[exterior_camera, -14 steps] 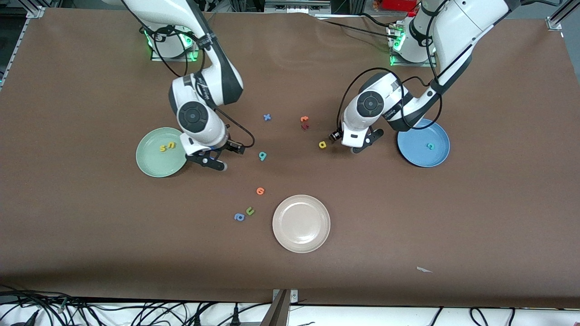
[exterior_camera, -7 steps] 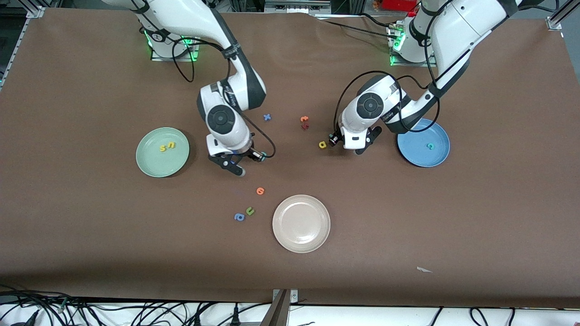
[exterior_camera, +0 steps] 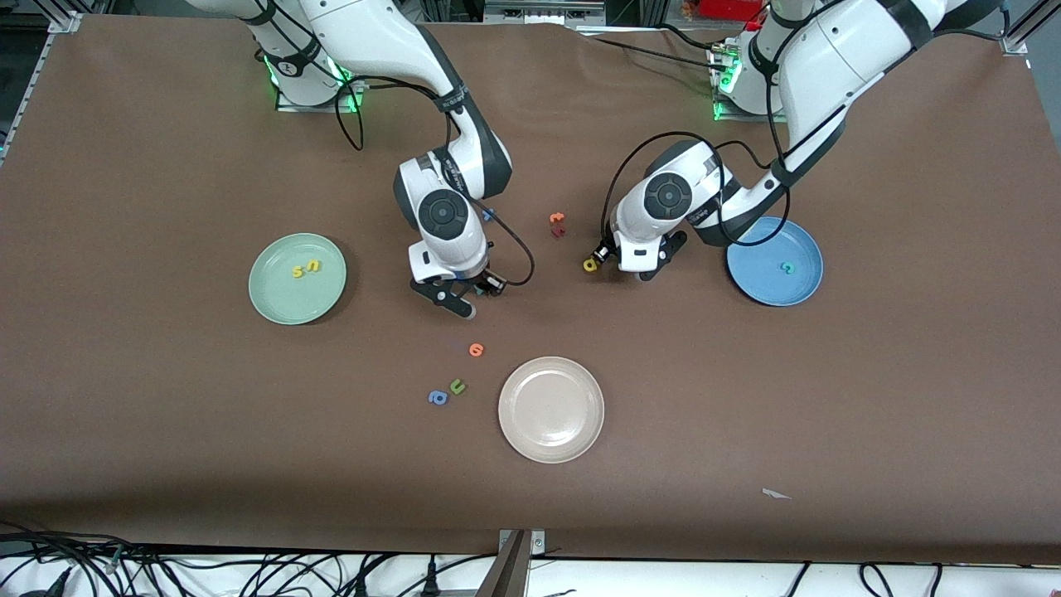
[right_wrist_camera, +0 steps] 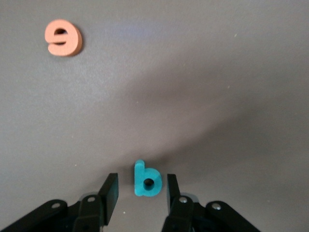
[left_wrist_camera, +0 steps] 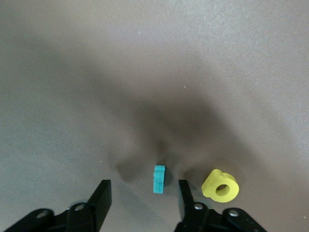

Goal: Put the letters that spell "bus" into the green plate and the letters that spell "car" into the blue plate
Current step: 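Grasp the cyan b with the right gripper while the left gripper grasps a cyan letter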

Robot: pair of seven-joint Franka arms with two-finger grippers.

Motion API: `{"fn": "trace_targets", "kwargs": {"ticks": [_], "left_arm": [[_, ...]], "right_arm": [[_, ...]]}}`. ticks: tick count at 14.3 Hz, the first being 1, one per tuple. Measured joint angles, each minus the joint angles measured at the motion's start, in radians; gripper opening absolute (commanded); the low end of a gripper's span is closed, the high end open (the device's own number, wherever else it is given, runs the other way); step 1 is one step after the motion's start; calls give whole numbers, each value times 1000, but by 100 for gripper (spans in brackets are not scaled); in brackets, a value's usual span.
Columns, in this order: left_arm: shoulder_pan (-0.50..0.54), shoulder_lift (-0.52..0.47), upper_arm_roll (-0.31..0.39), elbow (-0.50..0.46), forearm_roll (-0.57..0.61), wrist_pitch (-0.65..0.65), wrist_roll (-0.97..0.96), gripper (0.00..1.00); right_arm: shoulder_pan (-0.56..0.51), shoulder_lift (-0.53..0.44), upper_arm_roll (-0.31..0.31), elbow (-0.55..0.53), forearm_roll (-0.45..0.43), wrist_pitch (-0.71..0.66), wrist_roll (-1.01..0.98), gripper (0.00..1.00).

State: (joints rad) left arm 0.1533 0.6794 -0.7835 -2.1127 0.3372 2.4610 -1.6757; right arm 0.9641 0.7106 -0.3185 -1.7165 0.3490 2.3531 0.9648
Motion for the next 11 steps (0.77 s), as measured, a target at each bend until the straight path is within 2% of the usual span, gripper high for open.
{"fn": "trace_targets", "kwargs": {"ticks": [4, 8, 11], "left_arm": [[1, 9, 1, 9, 0, 2, -4, 50], [0, 10, 1, 10, 0, 2, -30, 50], [-1, 10, 1, 10, 0, 2, -53, 50]], "right_arm": [[6, 16, 0, 0, 0, 11, 4, 47], [9, 23, 0, 4, 0, 25, 4, 3], [9, 23, -1, 5, 0, 24, 4, 2]]}}
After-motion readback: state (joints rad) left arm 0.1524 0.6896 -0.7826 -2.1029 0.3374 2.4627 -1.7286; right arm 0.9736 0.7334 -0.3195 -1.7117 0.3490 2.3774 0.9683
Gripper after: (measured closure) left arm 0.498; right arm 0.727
